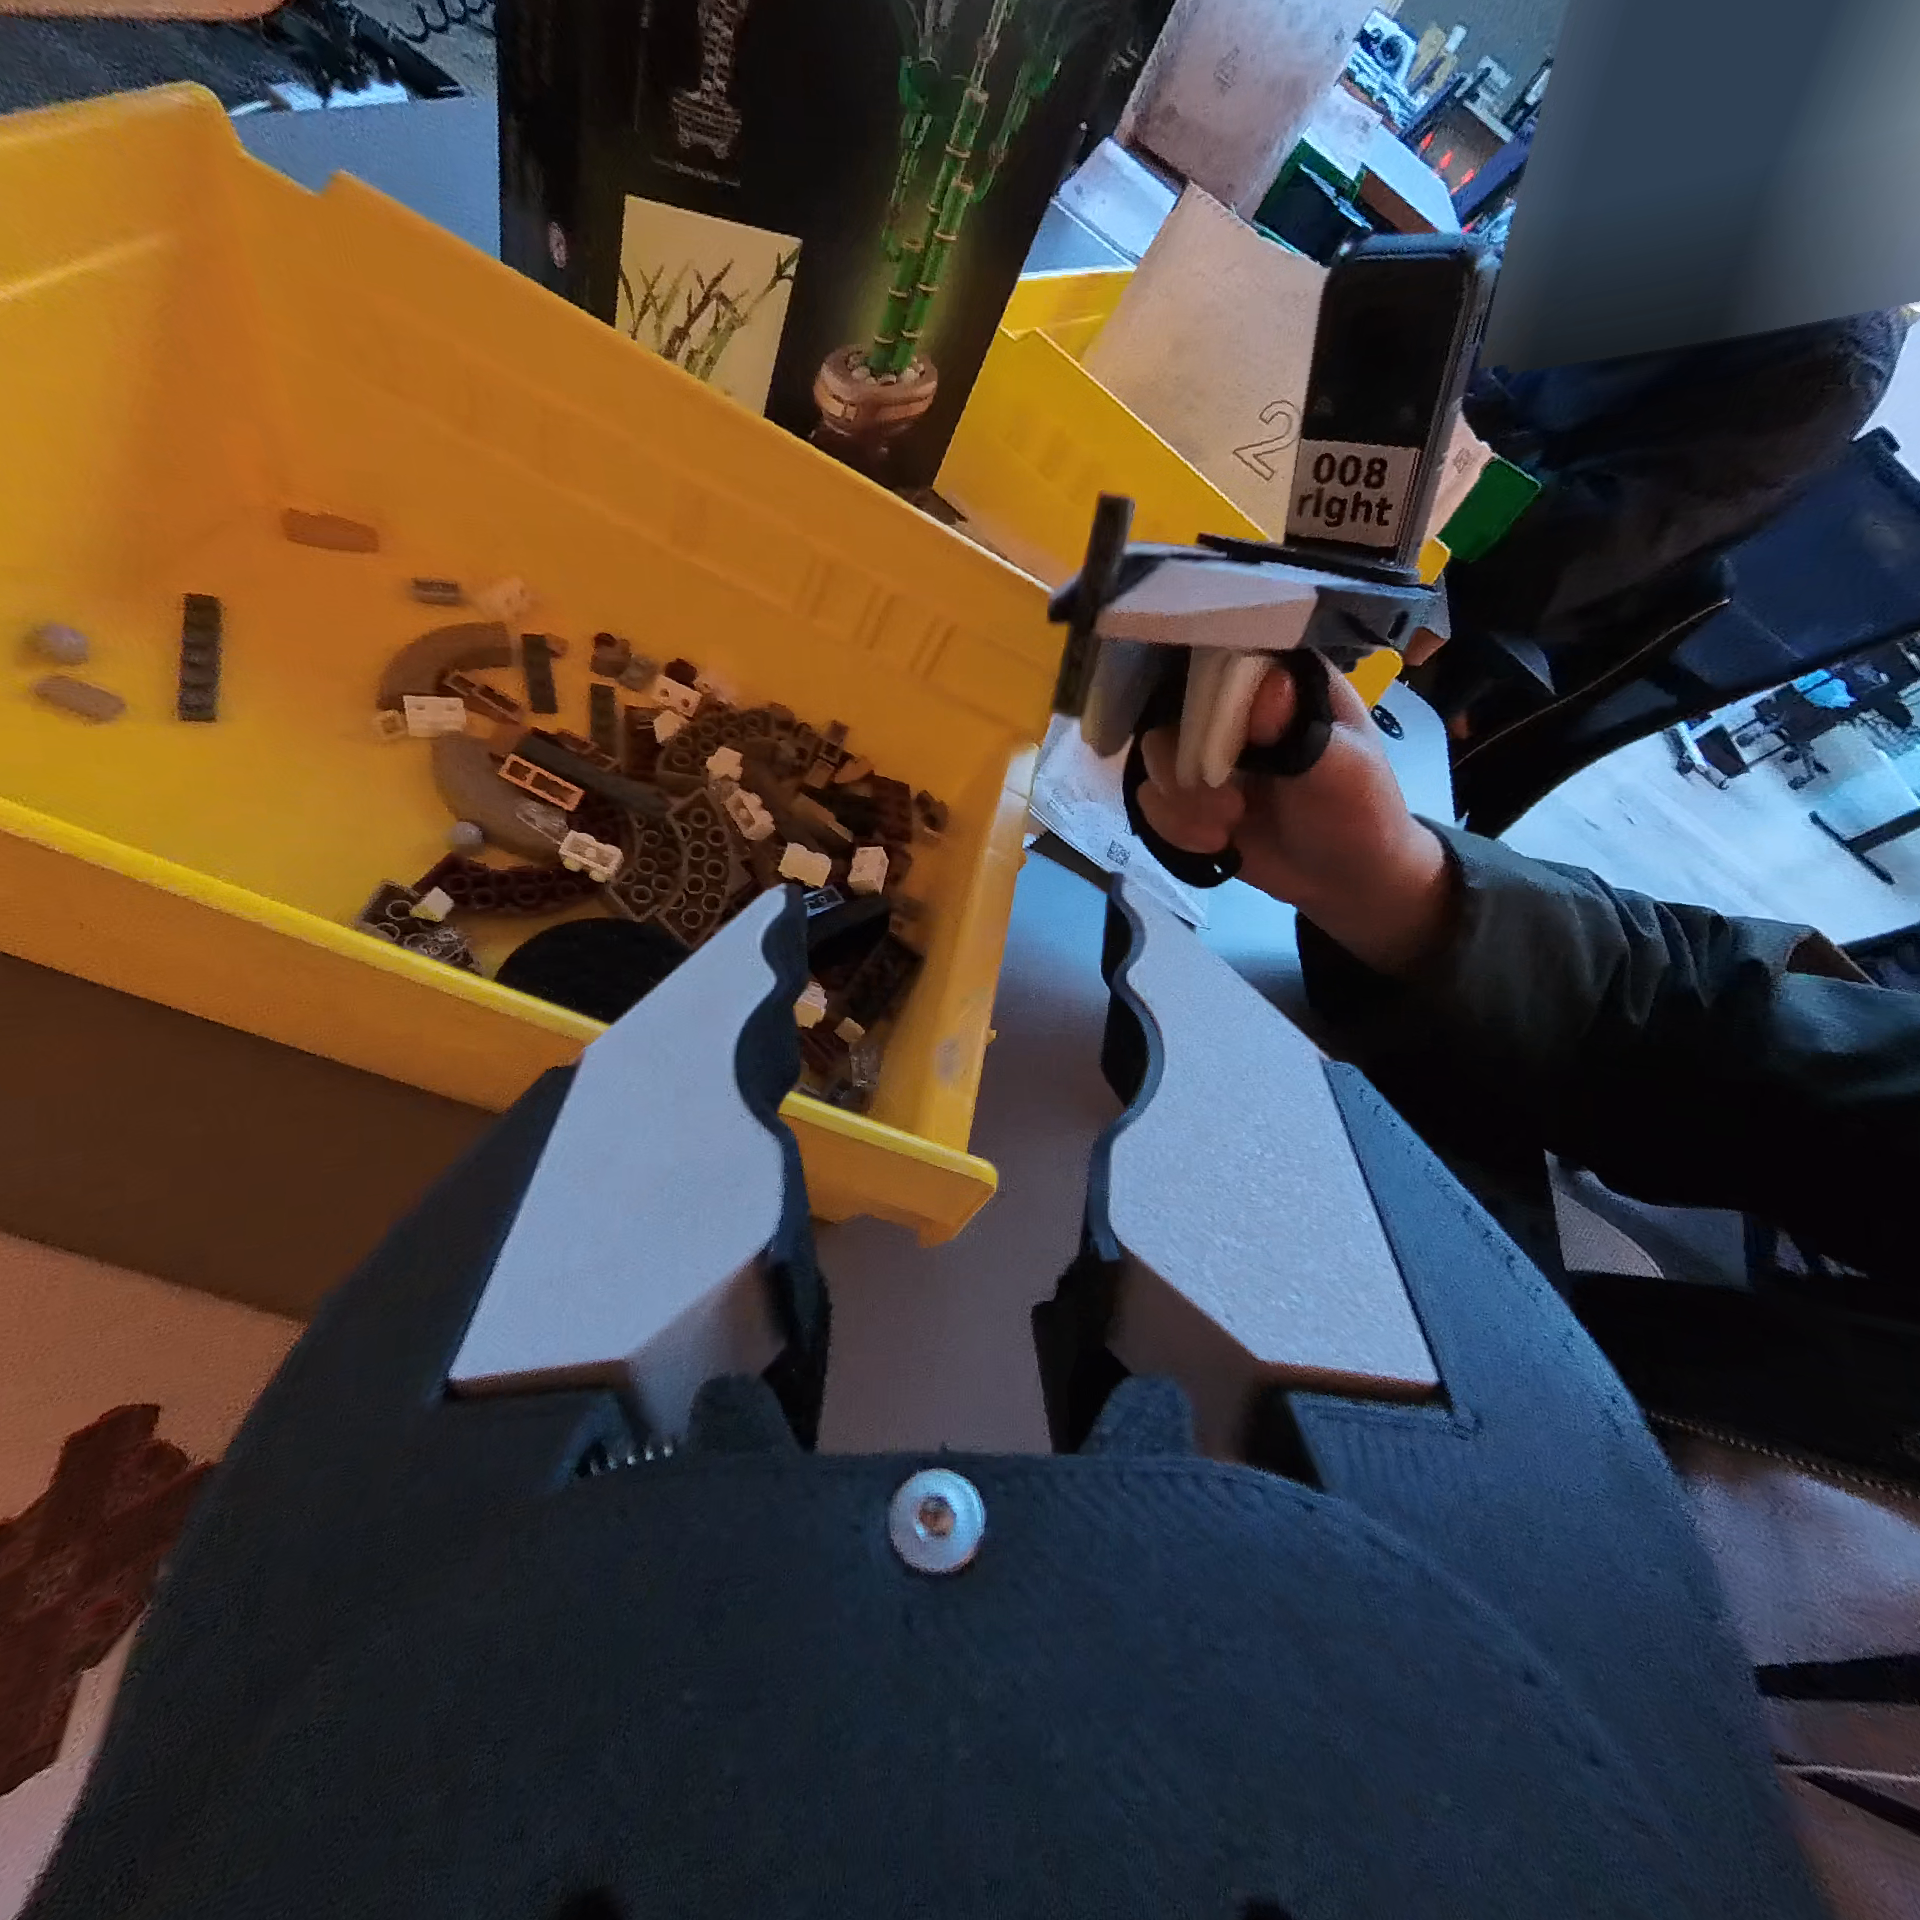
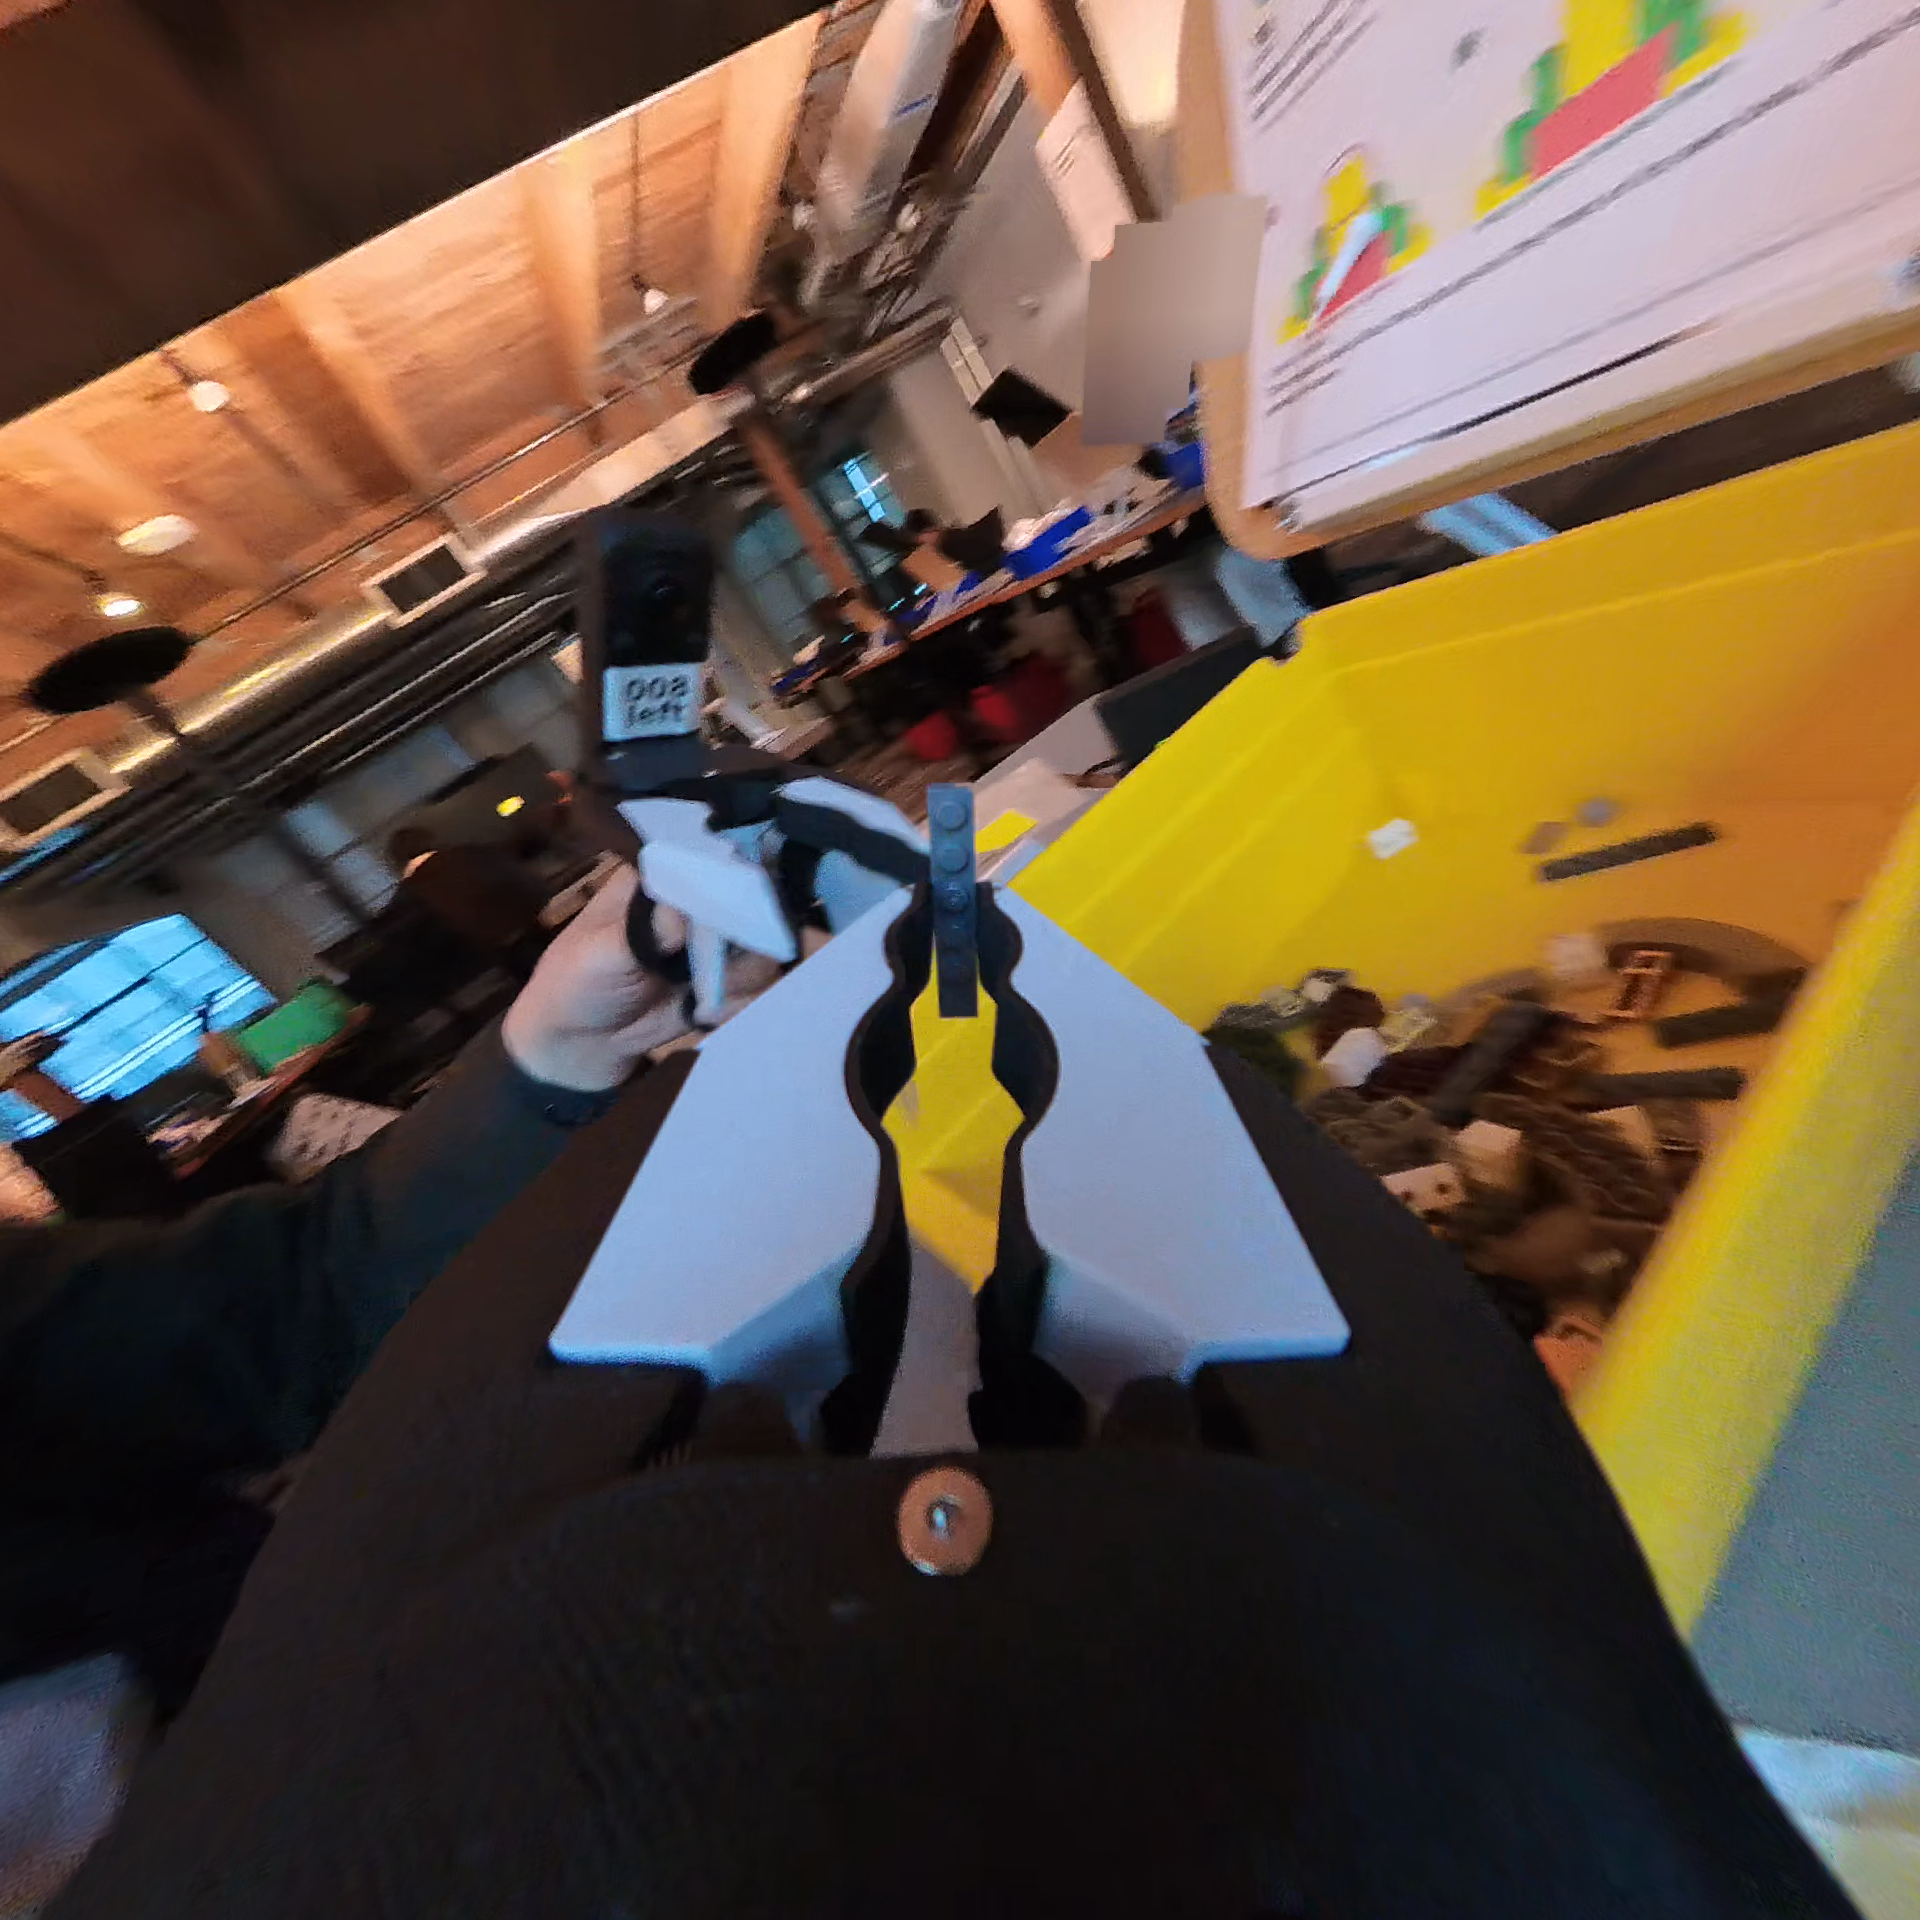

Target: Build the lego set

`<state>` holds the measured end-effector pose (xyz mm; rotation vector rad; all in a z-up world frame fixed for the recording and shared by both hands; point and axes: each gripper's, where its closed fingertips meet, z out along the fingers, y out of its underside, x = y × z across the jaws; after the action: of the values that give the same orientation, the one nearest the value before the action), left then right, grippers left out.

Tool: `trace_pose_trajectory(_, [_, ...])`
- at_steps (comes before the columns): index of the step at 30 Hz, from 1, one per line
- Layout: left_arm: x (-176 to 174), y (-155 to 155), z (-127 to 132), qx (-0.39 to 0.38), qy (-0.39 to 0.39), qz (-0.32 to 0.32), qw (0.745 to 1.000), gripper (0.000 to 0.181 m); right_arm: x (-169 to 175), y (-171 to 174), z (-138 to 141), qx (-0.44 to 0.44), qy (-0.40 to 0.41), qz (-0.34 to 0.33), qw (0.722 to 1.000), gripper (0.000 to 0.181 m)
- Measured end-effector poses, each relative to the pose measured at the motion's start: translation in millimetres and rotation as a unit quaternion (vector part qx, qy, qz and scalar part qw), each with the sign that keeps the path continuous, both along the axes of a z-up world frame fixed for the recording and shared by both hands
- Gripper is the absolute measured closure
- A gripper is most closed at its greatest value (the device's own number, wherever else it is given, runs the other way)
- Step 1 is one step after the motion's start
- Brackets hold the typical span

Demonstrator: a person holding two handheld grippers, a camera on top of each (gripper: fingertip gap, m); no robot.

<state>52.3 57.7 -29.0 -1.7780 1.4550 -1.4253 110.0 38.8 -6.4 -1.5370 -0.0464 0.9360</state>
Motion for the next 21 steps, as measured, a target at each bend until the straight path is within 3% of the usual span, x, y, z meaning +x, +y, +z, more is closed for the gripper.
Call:
trace_pose_trajectory(6, [-10, 9, 0, -0.002, 0.024, 0.017, 1.000, 0.128, 15, 20, -3, -0.014, -0.063, -0.088, 0.994, 0.176])
trace_pose_trajectory(8, [-14, 5, 6, -0.030, 0.024, 0.005, 0.999, 0.131, 9, 32, -29, -0.096, -0.094, -0.072, 0.988, 0.147])
trace_pose_trajectory(10, [-22, 1, 13, -0.045, 0.026, -0.007, 0.999, 0.133, 3, 32, -39, -0.120, -0.099, -0.051, 0.987, 0.147])
trace_pose_trajectory(14, [-43, 0, 34, -0.016, 0.021, -0.008, 1.000, 0.137, 12, 21, -25, -0.078, -0.106, -0.068, 0.989, 0.146])
trace_pose_trajectory(18, [-72, 2, 50, 0.049, 0.011, 0.015, 0.999, 0.136, -34, -12, -3, 0.024, -0.167, 0.029, 0.985, 0.145])
trace_pose_trajectory(21, [-92, -13, 33, 0.049, 0.038, -0.008, 0.998, 0.132, -104, -43, -18, 0.065, -0.263, 0.175, 0.947, 0.139])
